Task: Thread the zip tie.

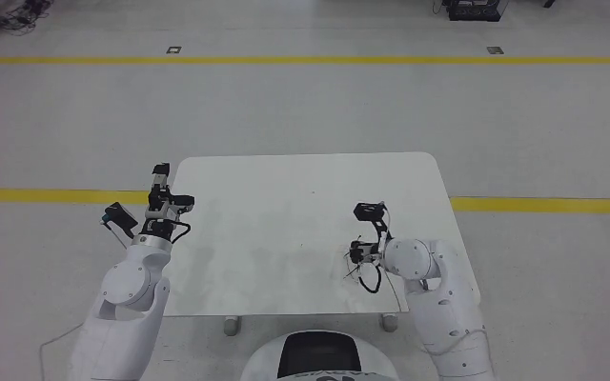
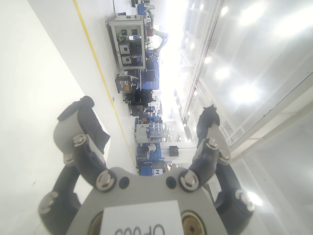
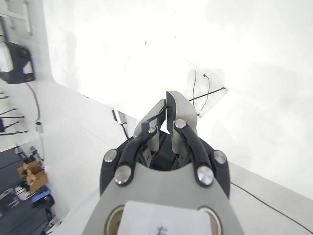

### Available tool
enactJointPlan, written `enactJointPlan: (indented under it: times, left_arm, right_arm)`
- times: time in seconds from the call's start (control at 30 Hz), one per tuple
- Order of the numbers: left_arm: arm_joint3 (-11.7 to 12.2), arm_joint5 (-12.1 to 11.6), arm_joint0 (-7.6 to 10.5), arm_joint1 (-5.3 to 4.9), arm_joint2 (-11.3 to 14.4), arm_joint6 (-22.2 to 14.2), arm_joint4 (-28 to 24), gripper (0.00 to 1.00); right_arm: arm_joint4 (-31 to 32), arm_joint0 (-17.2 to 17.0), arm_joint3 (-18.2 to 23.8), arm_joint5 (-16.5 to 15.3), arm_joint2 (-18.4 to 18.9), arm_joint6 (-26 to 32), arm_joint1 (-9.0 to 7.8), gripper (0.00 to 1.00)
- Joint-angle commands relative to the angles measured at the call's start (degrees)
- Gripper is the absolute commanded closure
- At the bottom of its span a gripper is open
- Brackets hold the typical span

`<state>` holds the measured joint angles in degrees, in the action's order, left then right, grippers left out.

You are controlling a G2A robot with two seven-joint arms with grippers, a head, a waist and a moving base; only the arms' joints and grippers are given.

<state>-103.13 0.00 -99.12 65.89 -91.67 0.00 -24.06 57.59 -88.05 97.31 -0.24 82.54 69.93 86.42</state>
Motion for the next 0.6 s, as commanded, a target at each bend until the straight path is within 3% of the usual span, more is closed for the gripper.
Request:
enactJointPlan:
  times: [0.0,0.17,0.2,0.5,0.57]
  left_arm:
    - [0.0,0.0,0.0,0.0,0.0,0.0,0.0,0.0]
    - [0.0,0.0,0.0,0.0,0.0,0.0,0.0,0.0]
    - [0.0,0.0,0.0,0.0,0.0,0.0,0.0,0.0]
    - [0.0,0.0,0.0,0.0,0.0,0.0,0.0,0.0]
    - [0.0,0.0,0.0,0.0,0.0,0.0,0.0,0.0]
  right_arm:
    - [-5.3,-0.7,-0.4,-2.6,2.5,-0.2,-0.38,1.0]
    - [-13.2,-0.6,-3.8,-9.6,5.5,-0.5,-1.3,1.0]
    - [-12.2,-0.2,-5.3,-9.9,5.4,-0.6,-1.5,1.0]
    - [-12.2,-0.2,-5.3,-9.9,5.4,-0.6,-1.5,1.0]
    - [-11.8,-0.8,-5.0,-10.6,5.7,-3.4,-1.67,1.0]
